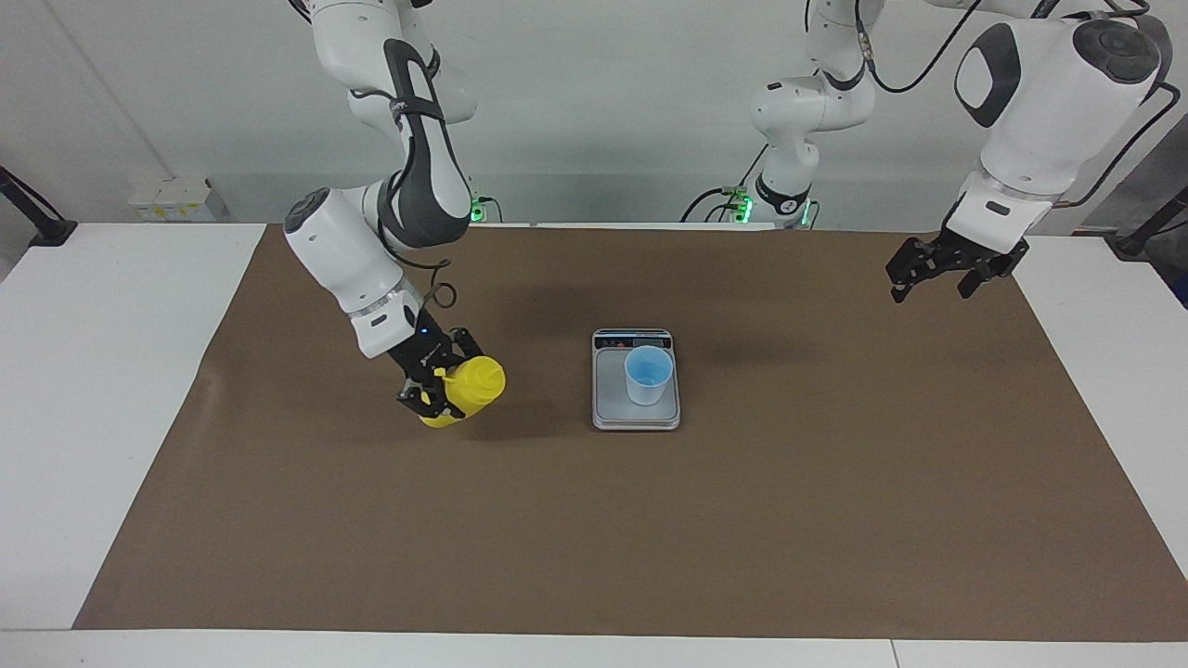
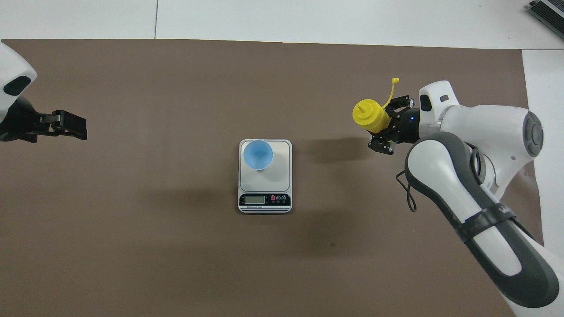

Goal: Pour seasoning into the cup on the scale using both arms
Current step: 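Turn the bottle upright and carry it back with the right gripper, then lower the yellow bottle onto the table with the right gripper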

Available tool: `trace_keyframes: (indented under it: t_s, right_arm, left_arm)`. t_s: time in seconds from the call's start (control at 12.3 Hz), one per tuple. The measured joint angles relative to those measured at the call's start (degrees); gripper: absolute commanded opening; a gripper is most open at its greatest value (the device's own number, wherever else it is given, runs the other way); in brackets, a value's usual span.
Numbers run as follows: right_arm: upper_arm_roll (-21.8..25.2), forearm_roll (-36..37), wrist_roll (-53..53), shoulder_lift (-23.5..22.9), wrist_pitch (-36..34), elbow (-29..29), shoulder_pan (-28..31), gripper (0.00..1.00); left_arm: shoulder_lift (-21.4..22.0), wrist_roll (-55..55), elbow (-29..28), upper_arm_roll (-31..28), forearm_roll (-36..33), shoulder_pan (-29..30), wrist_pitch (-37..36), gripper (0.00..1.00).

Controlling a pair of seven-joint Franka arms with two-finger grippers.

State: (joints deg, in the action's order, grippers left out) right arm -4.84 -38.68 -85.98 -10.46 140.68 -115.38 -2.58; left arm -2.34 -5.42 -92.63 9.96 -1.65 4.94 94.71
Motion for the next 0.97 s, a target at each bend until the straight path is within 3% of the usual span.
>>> trace_keyframes:
  t_s: [0.41, 0.97]
  right_arm:
    - [0.1, -16.4, -18.2, 0.2, -5.8, -3.6, 8.2, 0.19]
    - [0.0, -28.6, -28.8, -2.8, -12.1, -5.9, 13.9, 0.19]
  left_arm:
    - [0.0, 0.0, 0.0, 0.0, 0.0, 0.0, 0.0, 1.0]
    - [0.0, 0.0, 0.0, 0.0, 0.0, 0.0, 0.0, 1.0]
